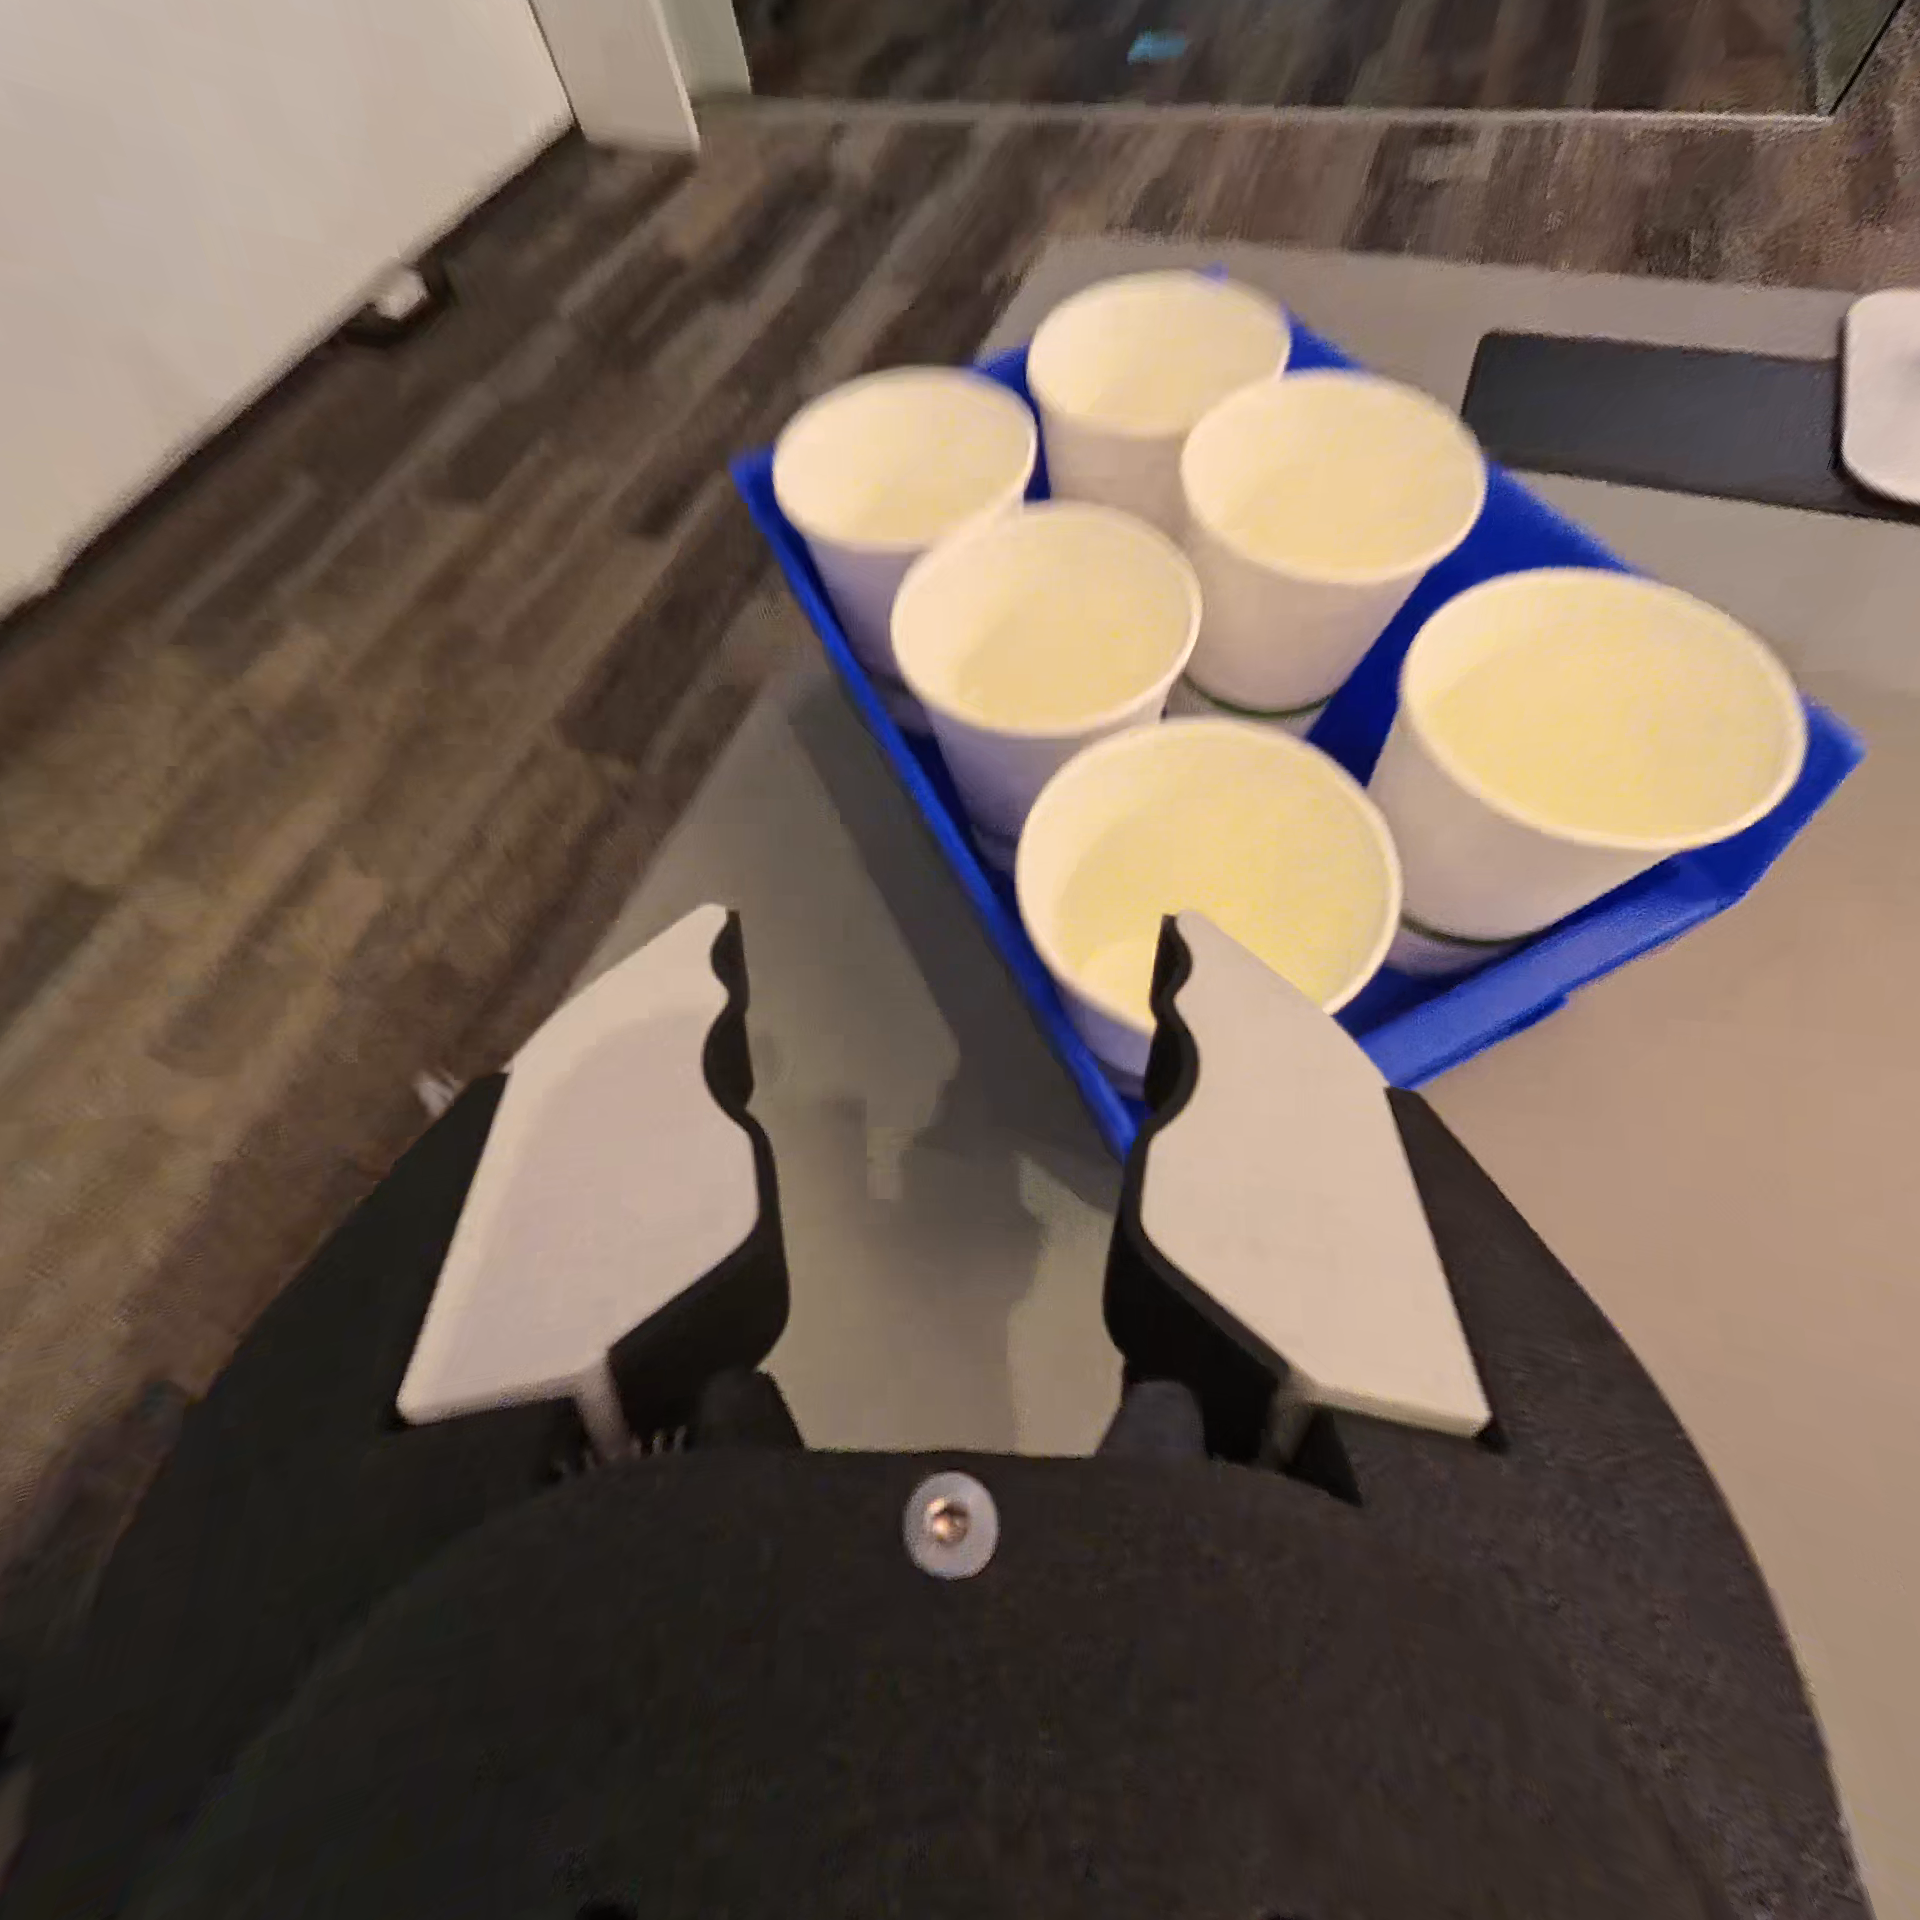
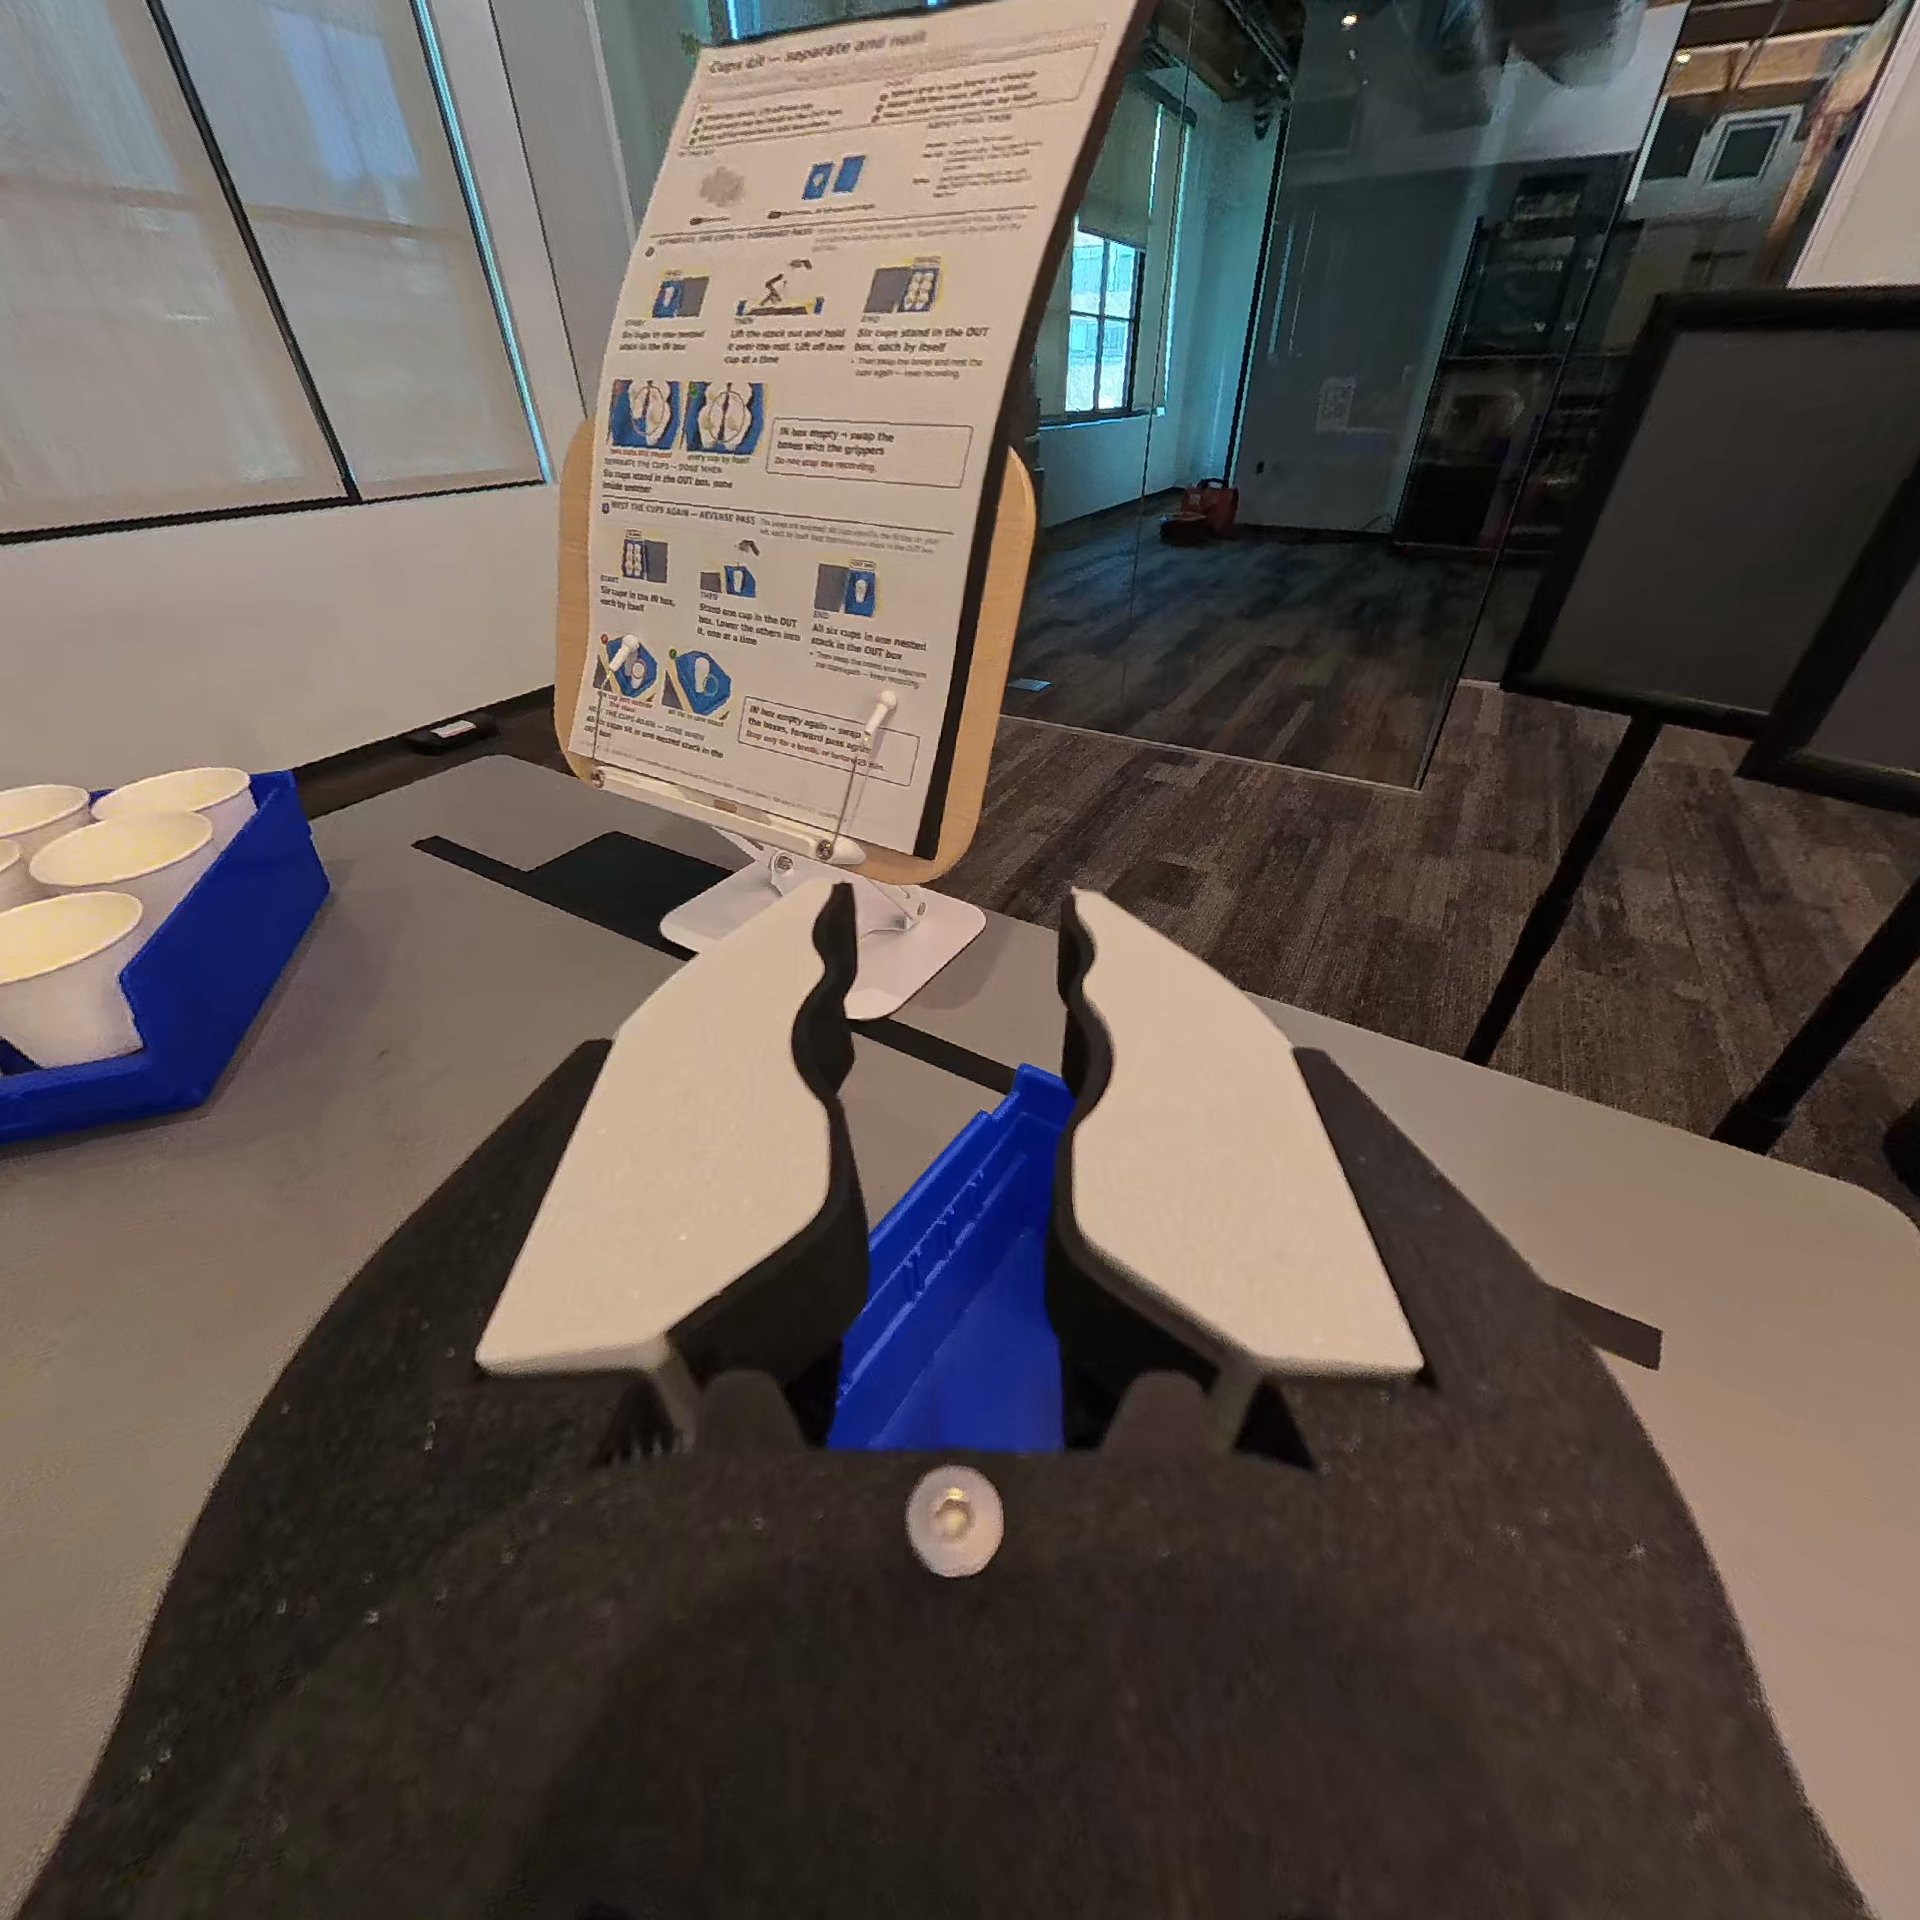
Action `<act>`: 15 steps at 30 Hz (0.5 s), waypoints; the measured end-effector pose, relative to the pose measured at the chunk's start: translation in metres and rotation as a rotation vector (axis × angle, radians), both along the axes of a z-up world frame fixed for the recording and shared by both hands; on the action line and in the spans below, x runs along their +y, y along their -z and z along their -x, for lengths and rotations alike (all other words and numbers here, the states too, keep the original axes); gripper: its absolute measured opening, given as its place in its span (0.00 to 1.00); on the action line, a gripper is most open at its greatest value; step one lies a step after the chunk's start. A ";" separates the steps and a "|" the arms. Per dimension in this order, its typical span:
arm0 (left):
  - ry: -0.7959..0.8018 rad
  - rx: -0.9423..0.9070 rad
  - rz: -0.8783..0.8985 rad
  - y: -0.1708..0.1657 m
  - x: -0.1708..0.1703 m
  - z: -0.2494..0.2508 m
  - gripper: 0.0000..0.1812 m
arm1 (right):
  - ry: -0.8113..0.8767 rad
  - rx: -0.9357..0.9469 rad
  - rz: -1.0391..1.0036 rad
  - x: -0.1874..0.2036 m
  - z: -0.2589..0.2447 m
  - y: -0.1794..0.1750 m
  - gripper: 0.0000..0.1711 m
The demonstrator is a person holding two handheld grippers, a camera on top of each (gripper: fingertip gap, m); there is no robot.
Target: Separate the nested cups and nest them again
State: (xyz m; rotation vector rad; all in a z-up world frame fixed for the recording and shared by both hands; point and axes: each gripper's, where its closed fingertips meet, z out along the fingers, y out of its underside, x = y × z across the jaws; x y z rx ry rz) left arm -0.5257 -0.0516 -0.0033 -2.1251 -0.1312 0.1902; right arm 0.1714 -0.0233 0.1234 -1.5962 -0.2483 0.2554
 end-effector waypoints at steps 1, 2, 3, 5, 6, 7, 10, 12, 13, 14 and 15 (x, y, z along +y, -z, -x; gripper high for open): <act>0.007 -0.063 0.013 0.013 -0.001 -0.002 0.41 | -0.009 -0.003 -0.003 -0.001 0.003 -0.001 0.21; 0.026 -0.131 0.013 0.024 -0.001 -0.008 0.40 | -0.023 -0.009 -0.004 -0.003 0.007 -0.001 0.21; 0.044 -0.191 0.004 0.032 -0.001 -0.015 0.39 | -0.037 -0.017 0.000 -0.004 0.011 -0.001 0.21; 0.065 -0.252 -0.016 0.041 -0.001 -0.026 0.36 | -0.055 -0.041 0.024 -0.005 0.017 0.003 0.22; 0.063 -0.254 -0.033 0.042 -0.002 -0.028 0.38 | -0.058 -0.059 0.039 -0.005 0.019 0.006 0.22; 0.052 -0.235 -0.036 0.042 -0.004 -0.027 0.36 | -0.059 -0.082 0.053 -0.005 0.020 0.008 0.22; 0.045 -0.170 -0.050 0.037 -0.011 -0.025 0.36 | -0.049 -0.153 0.082 -0.003 0.022 0.016 0.24; 0.074 -0.167 -0.040 0.038 -0.016 -0.031 0.35 | -0.031 -0.177 0.079 0.000 0.021 0.017 0.23; 0.090 -0.164 -0.013 0.042 -0.018 -0.034 0.35 | -0.032 -0.176 0.080 0.001 0.022 0.018 0.23; 0.101 -0.150 0.022 0.049 -0.020 -0.036 0.35 | -0.042 -0.173 0.086 0.001 0.024 0.018 0.23; 0.100 -0.121 0.053 0.056 -0.020 -0.035 0.35 | -0.050 -0.171 0.092 0.002 0.025 0.019 0.23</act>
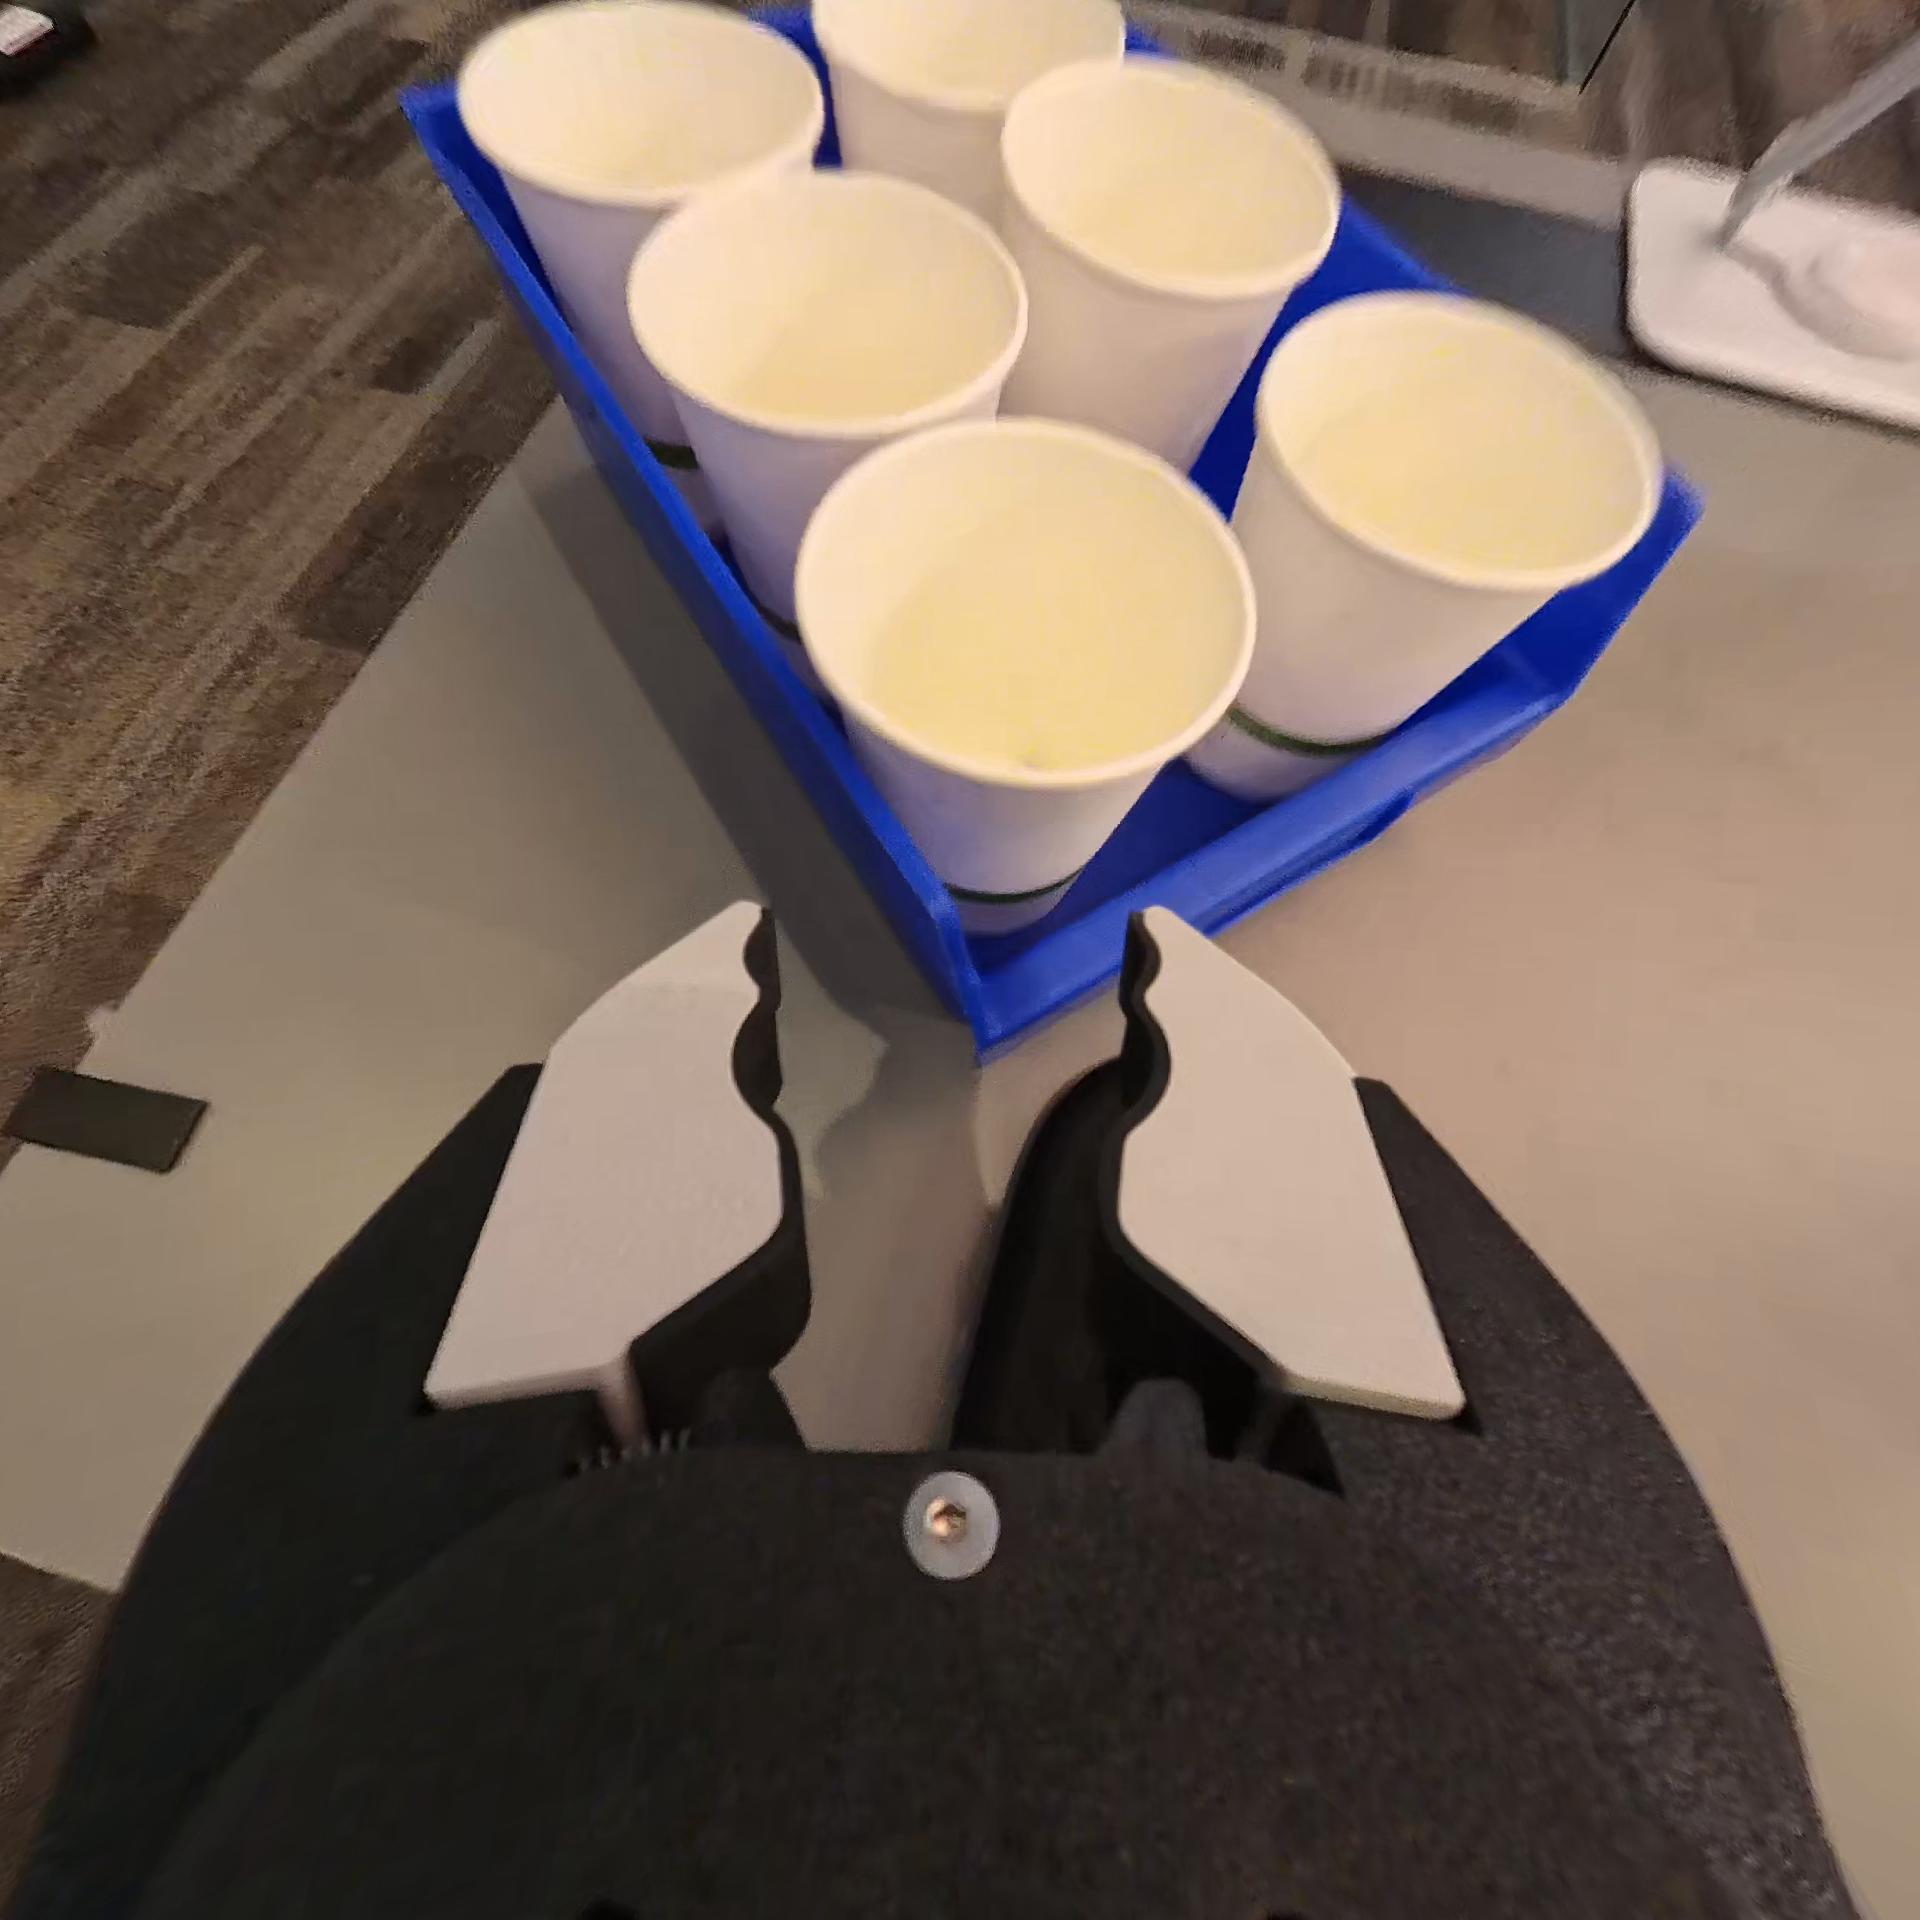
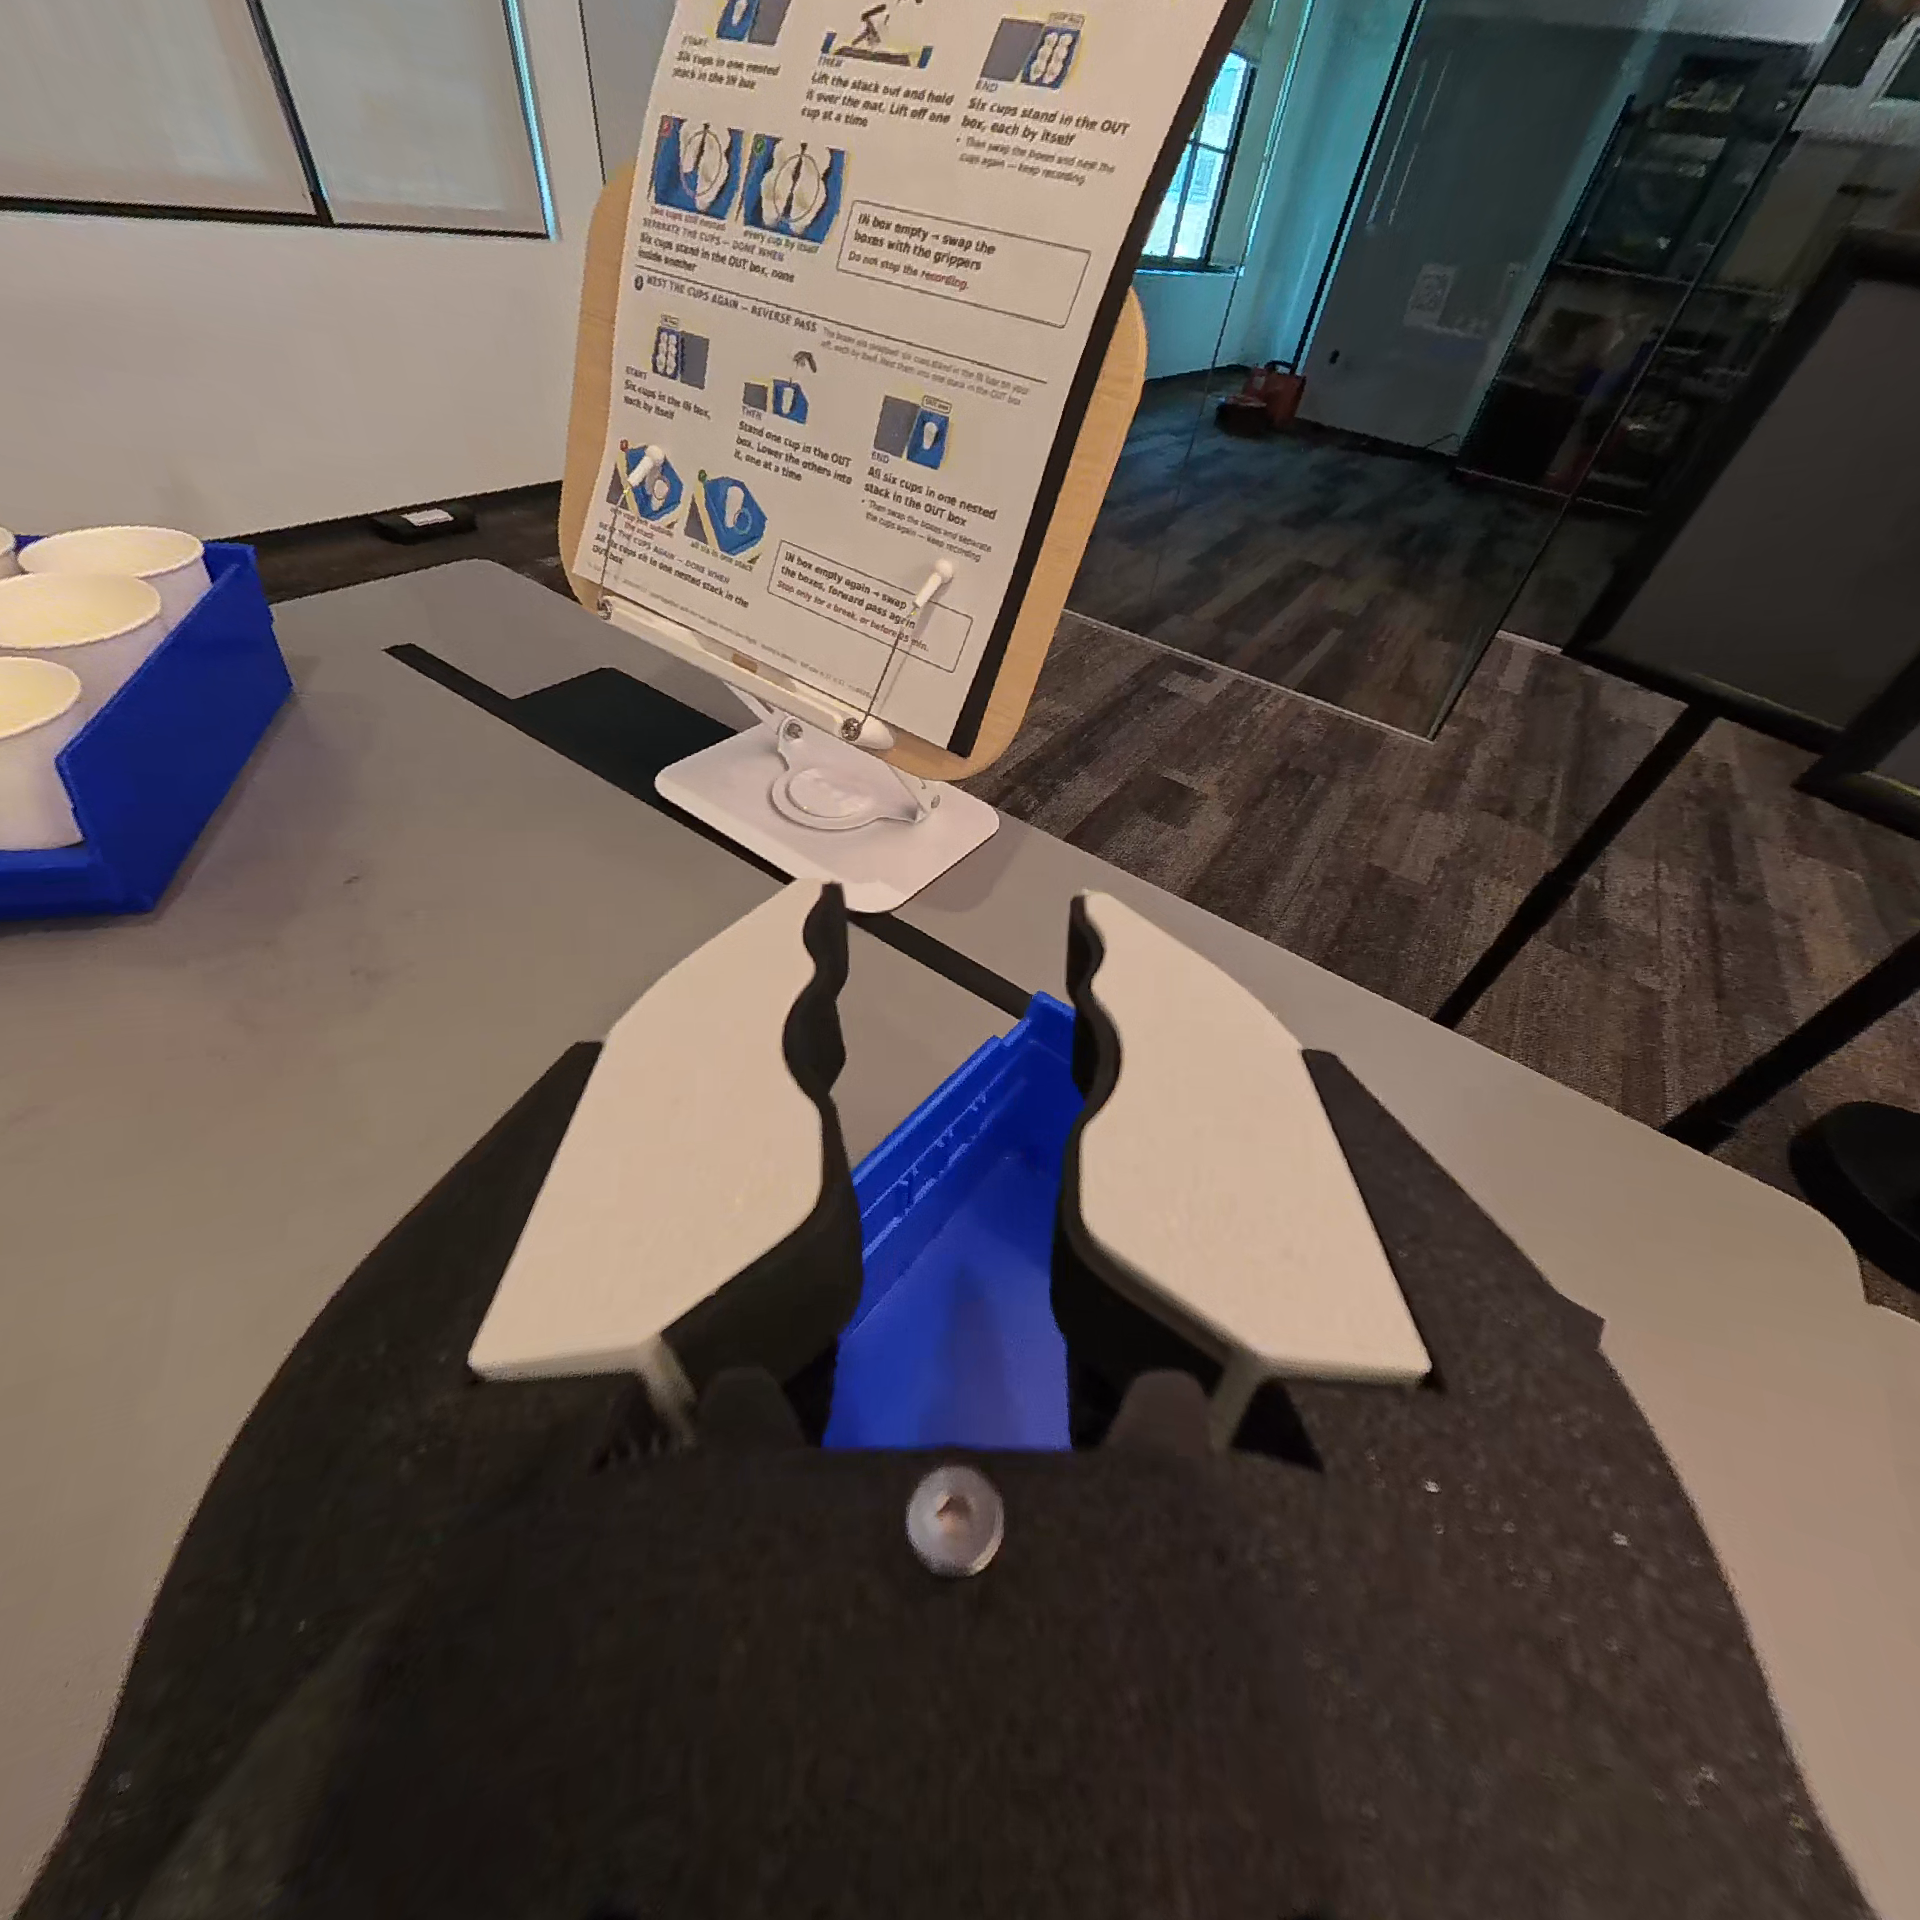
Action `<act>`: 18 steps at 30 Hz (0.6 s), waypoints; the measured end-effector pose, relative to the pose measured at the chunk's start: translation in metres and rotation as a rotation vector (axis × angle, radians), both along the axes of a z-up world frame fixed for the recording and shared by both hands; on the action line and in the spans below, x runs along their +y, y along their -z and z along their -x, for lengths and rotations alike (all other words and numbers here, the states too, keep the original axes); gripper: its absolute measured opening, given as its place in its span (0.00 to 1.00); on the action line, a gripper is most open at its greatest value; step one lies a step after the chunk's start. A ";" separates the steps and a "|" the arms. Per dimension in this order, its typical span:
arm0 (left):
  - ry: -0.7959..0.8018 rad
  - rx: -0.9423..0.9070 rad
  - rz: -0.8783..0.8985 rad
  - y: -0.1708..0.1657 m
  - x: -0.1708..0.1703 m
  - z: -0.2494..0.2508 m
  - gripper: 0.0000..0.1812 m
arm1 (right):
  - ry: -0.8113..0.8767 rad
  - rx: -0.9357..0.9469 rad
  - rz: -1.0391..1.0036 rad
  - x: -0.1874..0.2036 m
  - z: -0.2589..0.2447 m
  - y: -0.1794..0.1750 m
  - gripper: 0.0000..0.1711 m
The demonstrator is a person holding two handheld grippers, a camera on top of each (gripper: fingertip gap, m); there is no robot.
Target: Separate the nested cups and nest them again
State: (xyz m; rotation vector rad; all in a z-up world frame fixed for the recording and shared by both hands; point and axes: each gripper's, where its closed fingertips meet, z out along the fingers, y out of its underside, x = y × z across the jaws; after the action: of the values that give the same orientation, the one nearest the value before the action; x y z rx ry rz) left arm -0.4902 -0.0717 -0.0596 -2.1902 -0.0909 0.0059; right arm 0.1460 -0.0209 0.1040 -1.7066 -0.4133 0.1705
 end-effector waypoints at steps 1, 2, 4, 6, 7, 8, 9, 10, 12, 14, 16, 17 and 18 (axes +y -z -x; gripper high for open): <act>-0.008 0.041 0.021 0.007 0.001 0.003 0.34 | -0.001 -0.002 0.002 0.001 0.000 0.001 0.23; -0.020 0.085 0.035 0.014 0.003 0.006 0.34 | 0.002 -0.006 0.003 0.002 0.000 0.001 0.23; -0.051 0.174 0.021 0.020 0.010 0.012 0.29 | 0.009 -0.018 0.015 0.003 -0.002 0.004 0.23; -0.078 0.241 -0.008 0.022 0.016 0.017 0.25 | 0.013 -0.024 0.023 0.003 -0.003 0.006 0.23; -0.089 0.274 -0.019 0.022 0.020 0.020 0.23 | 0.013 -0.025 0.027 0.003 -0.003 0.007 0.23; -0.101 0.306 -0.029 0.022 0.023 0.022 0.22 | 0.014 -0.027 0.030 0.004 -0.003 0.008 0.23; -0.107 0.325 -0.036 0.023 0.026 0.023 0.22 | 0.017 -0.029 0.033 0.004 -0.004 0.009 0.23; -0.109 0.331 -0.035 0.025 0.029 0.023 0.20 | 0.020 -0.032 0.037 0.004 -0.005 0.010 0.23; -0.101 0.300 -0.015 0.032 0.034 0.018 0.18 | 0.020 -0.041 0.049 0.005 -0.005 0.013 0.23; -0.105 0.273 -0.012 0.032 0.037 0.017 0.14 | 0.029 -0.059 0.059 0.005 -0.007 0.016 0.23; -0.099 0.252 -0.023 0.031 0.040 0.019 0.11 | 0.038 -0.077 0.068 0.006 -0.009 0.018 0.22; -0.087 0.224 -0.037 0.031 0.043 0.019 0.10 | 0.039 -0.086 0.073 0.007 -0.009 0.019 0.22; -0.069 0.192 -0.053 0.030 0.045 0.019 0.09 | 0.043 -0.093 0.078 0.007 -0.010 0.020 0.22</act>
State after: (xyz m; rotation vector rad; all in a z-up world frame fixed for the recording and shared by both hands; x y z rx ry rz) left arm -0.5097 -0.0270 -0.0898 -2.1215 -0.0567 0.2497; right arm 0.1557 -0.0136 0.0836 -1.8033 -0.4426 0.0770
